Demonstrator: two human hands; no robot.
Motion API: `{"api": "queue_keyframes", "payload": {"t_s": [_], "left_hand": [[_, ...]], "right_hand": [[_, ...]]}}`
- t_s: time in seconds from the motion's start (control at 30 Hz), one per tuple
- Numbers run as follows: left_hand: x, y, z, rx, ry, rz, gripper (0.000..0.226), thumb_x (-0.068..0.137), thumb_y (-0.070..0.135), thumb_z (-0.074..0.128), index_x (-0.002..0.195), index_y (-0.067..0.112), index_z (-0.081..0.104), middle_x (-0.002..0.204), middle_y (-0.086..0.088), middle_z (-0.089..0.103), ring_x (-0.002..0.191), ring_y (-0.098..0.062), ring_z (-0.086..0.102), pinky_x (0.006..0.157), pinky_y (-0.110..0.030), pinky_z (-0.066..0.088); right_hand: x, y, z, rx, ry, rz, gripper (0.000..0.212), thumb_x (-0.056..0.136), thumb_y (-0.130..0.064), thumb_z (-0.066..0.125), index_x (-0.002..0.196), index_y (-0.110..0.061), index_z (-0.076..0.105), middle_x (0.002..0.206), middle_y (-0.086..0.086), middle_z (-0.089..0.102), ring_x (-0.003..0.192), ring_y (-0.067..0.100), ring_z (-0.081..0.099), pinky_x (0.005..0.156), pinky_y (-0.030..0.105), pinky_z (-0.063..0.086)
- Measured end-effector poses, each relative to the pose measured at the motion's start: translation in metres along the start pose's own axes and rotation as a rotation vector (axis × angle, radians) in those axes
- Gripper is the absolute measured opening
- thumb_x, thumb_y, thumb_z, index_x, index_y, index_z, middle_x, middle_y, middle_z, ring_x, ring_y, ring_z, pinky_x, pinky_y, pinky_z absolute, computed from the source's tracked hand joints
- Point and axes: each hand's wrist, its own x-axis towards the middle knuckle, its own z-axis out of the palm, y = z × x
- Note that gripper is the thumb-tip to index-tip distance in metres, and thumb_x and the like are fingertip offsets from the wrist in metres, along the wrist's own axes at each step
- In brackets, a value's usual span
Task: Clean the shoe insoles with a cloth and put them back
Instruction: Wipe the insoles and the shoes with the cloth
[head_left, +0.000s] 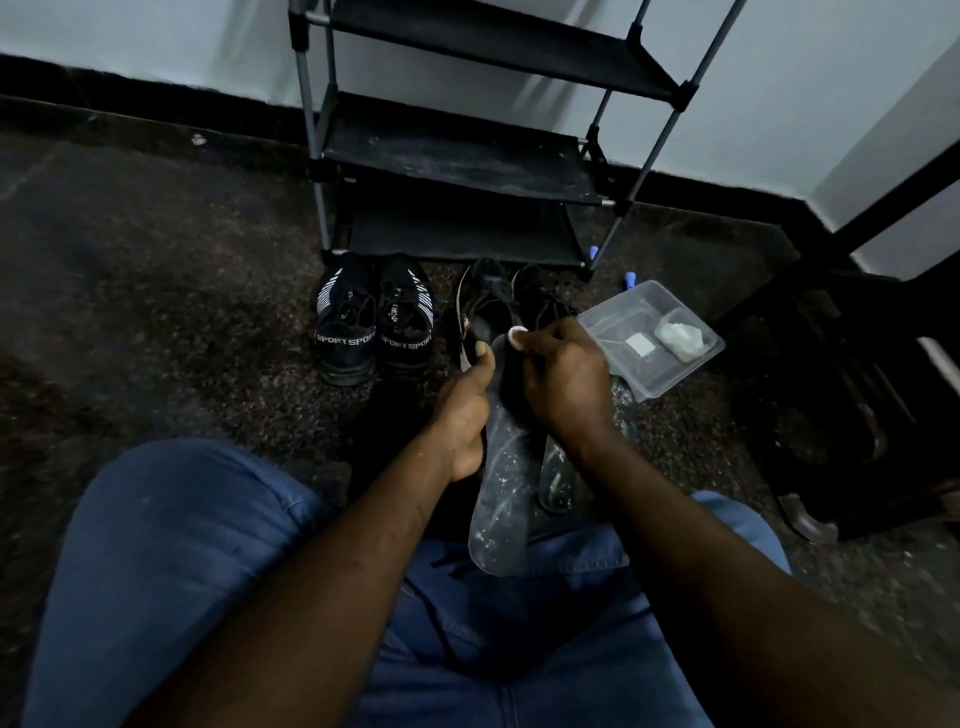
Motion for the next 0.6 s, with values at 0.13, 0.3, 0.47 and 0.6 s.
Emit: {"api": "queue_keyframes", "payload": {"t_s": [0.13,0.3,0.47,0.6], "left_hand": [[0.001,-0.003,-0.006,-0.012,0.025,0.01,0.055,0.105,0.056,0.04,0.131,0.014,0.065,0.124,-0.015,0.072,0.116,-0.029,0.068,0.107,-0.049,0.05],[0.006,-0.006,-0.007,0.007,0.016,0.009,0.054,0.102,0.058,0.043,0.131,0.019,0.066,0.128,-0.015,0.07,0.12,-0.031,0.067,0.11,-0.053,0.047],[0.01,-0.006,-0.013,-0.017,0.022,0.018,0.058,0.103,0.058,0.042,0.135,0.016,0.064,0.127,-0.016,0.07,0.123,-0.032,0.065,0.113,-0.053,0.044],[0.008,-0.004,-0.009,-0.004,-0.017,-0.003,0.054,0.104,0.058,0.039,0.13,0.02,0.066,0.125,-0.016,0.071,0.118,-0.032,0.068,0.105,-0.049,0.05]], "right_hand": [[-0.011,-0.01,0.01,-0.005,-0.116,-0.151,0.025,0.096,-0.024,0.063,0.113,-0.015,0.077,0.097,0.005,0.06,0.081,0.02,0.057,0.071,0.027,0.048],[0.001,0.005,0.007,-0.014,-0.008,-0.016,0.019,0.095,-0.024,0.07,0.109,-0.015,0.078,0.095,0.004,0.06,0.078,0.017,0.054,0.071,0.029,0.052],[-0.013,-0.009,0.006,-0.011,-0.128,-0.24,0.028,0.094,-0.023,0.061,0.117,-0.016,0.076,0.101,0.009,0.062,0.086,0.027,0.06,0.074,0.033,0.053],[-0.006,0.002,0.001,-0.034,-0.049,-0.068,0.024,0.096,-0.022,0.067,0.117,-0.015,0.077,0.098,0.007,0.062,0.084,0.025,0.061,0.072,0.035,0.055]]}}
